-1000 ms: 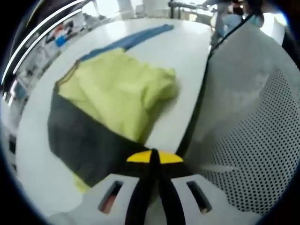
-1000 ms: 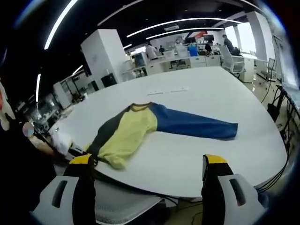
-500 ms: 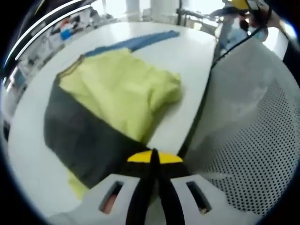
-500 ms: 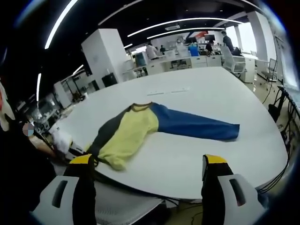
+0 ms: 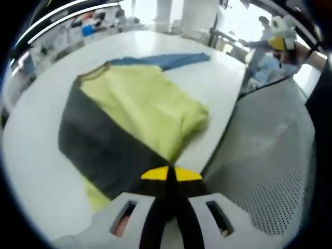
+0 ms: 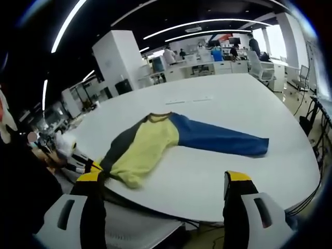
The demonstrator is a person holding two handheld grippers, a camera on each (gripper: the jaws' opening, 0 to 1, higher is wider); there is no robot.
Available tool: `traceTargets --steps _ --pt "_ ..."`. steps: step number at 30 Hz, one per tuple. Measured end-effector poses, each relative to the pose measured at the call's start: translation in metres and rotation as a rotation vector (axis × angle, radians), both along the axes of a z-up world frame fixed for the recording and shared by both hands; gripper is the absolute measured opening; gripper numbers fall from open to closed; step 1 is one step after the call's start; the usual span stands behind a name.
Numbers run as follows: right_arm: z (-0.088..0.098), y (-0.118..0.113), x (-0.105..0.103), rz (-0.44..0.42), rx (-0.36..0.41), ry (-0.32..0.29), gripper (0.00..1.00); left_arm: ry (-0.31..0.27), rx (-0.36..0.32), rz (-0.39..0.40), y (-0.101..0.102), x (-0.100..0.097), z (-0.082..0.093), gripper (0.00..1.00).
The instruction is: Fold the garment on the visible template until the final outline fits inside the template.
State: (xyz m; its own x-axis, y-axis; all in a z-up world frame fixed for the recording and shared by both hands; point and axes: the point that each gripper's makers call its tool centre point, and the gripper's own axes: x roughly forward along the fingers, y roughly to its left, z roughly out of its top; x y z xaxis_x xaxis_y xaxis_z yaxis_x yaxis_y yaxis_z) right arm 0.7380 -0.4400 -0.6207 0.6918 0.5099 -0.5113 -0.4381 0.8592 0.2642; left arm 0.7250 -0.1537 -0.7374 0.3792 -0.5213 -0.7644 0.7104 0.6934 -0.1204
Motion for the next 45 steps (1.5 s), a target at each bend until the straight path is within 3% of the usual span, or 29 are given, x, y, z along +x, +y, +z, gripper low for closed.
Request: traceTargets --steps 10,15,21,24,30,45 --pt "0.001 0.005 0.004 0.016 0.001 -0.003 0.95 -0.016 -0.071 0.108 0.041 0.012 0.042 0.00" --pt "0.000 0.007 0.006 0.019 0.002 -0.002 0.95 -0.049 -0.092 0.205 0.075 0.024 0.064 0.00" --pt "0.001 0.013 0.008 0.028 0.004 -0.005 0.95 -0.075 -0.106 0.274 0.103 0.032 0.079 0.00" --pt "0.001 0.014 0.008 0.033 0.001 -0.004 0.95 -0.089 -0.131 0.351 0.125 0.040 0.088 0.00" --pt "0.002 0.014 0.007 0.023 -0.001 -0.004 0.95 -0.119 -0.138 0.424 0.156 0.047 0.099 0.00" --pt "0.000 0.025 0.002 0.013 -0.007 0.002 0.95 -0.155 -0.099 0.524 0.204 0.064 0.106 0.00"
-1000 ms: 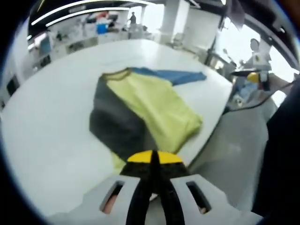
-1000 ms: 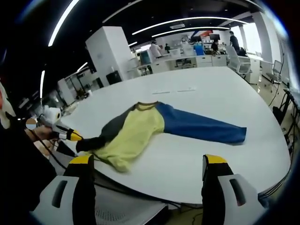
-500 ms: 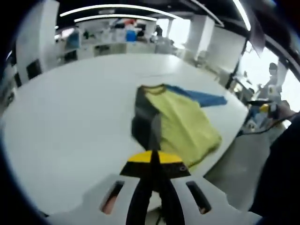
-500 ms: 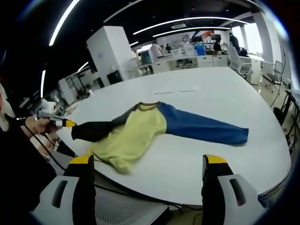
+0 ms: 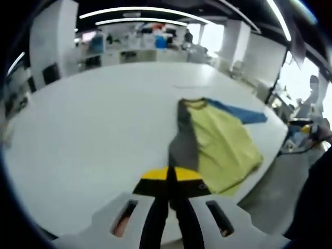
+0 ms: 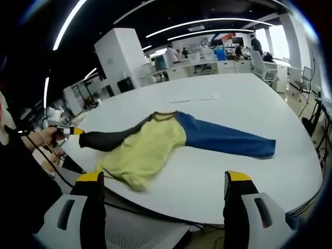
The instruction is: Fold the garment on the visible template until the final outline fits inside the template.
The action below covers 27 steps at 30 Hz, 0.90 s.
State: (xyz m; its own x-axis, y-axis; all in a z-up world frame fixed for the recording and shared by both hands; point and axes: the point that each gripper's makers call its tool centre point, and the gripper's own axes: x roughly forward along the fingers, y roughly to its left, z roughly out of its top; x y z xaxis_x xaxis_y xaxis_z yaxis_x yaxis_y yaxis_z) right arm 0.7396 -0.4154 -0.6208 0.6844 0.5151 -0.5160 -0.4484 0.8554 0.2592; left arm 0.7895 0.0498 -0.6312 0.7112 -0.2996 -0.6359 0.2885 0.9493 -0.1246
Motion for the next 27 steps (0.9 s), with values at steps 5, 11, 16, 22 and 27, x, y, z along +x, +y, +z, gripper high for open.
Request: traceTargets --steps 5,11,16,22,27 --pt "0.001 0.004 0.002 -0.003 -0.002 -0.004 0.95 0.001 -0.010 0.046 0.024 0.010 -0.002 0.00" --pt "0.002 0.010 0.004 -0.006 -0.011 -0.002 0.95 -0.005 -0.033 0.090 0.050 0.020 -0.001 0.00" --pt "0.002 0.018 0.005 -0.010 -0.014 -0.001 0.95 -0.009 -0.075 0.136 0.070 0.028 -0.002 0.00" --pt "0.003 0.022 0.008 -0.004 -0.022 0.000 0.95 -0.014 -0.134 0.197 0.092 0.032 -0.005 0.00" --pt "0.006 0.025 0.009 0.005 -0.026 -0.002 0.95 -0.027 -0.175 0.260 0.115 0.036 -0.005 0.00"
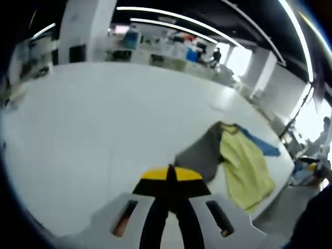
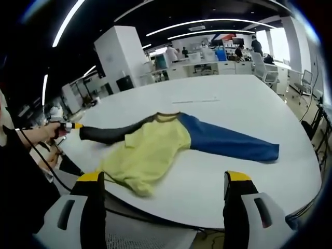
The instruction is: Fold the garment on the visible template until the final outline fits inside the template.
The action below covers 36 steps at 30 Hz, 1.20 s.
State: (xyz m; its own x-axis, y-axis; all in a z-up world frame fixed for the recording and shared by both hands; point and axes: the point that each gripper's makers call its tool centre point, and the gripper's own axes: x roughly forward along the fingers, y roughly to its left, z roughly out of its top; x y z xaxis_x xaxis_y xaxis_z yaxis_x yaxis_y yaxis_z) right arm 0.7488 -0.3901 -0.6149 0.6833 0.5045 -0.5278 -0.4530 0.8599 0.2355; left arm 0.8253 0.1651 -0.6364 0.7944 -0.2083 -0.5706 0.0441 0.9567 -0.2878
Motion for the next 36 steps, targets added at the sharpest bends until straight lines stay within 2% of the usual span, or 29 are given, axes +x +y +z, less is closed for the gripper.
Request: traceTargets --steps 8,19,36 --pt "-0.003 0.011 -0.002 0.026 -0.004 0.009 0.96 0.008 -0.053 0.052 0.026 0.006 -0.008 0.00" --pt "-0.006 0.017 -0.001 0.033 -0.020 0.021 0.95 0.045 -0.067 0.055 0.038 0.015 -0.023 0.00" --pt "-0.010 0.025 0.001 0.037 -0.049 0.048 0.95 0.122 -0.109 0.068 0.058 0.020 -0.068 0.00"
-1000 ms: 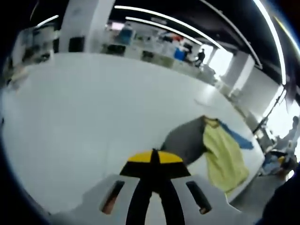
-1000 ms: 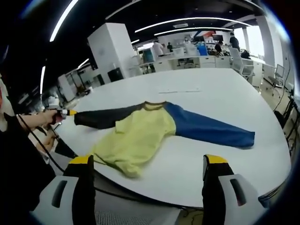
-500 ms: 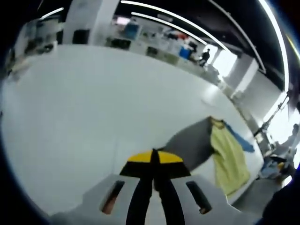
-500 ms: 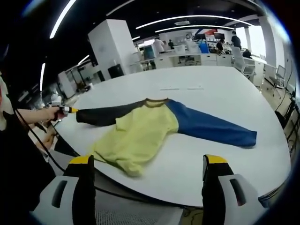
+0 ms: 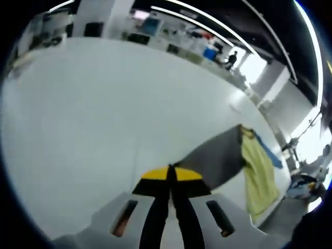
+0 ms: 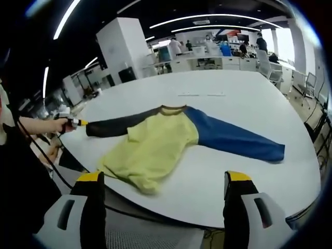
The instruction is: Fold the garment on the visible template until the final outline fits inside the template.
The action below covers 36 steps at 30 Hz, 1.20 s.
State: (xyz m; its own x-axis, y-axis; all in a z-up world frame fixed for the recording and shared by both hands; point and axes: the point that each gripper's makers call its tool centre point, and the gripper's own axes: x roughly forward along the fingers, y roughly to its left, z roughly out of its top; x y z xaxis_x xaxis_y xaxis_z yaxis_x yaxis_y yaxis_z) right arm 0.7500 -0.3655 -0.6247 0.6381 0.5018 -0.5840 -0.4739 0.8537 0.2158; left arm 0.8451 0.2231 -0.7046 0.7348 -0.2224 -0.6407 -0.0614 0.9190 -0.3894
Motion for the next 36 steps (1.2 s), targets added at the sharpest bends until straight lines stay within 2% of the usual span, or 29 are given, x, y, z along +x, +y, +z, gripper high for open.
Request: traceTargets --steps 7,16,17,36 --pt "0.005 0.007 0.007 0.009 -0.018 -0.020 0.95 0.029 -0.014 0.003 0.005 0.000 -0.014 0.00" --pt "0.002 0.019 0.008 0.023 -0.022 -0.015 0.94 0.060 -0.028 0.004 0.004 0.000 -0.022 0.00" --pt "0.002 0.020 0.008 0.025 -0.021 -0.014 0.94 0.063 -0.028 0.002 0.009 0.002 -0.027 0.00" --pt "-0.002 0.021 0.006 0.018 -0.044 0.002 0.95 0.114 -0.006 -0.010 0.009 -0.001 -0.047 0.00"
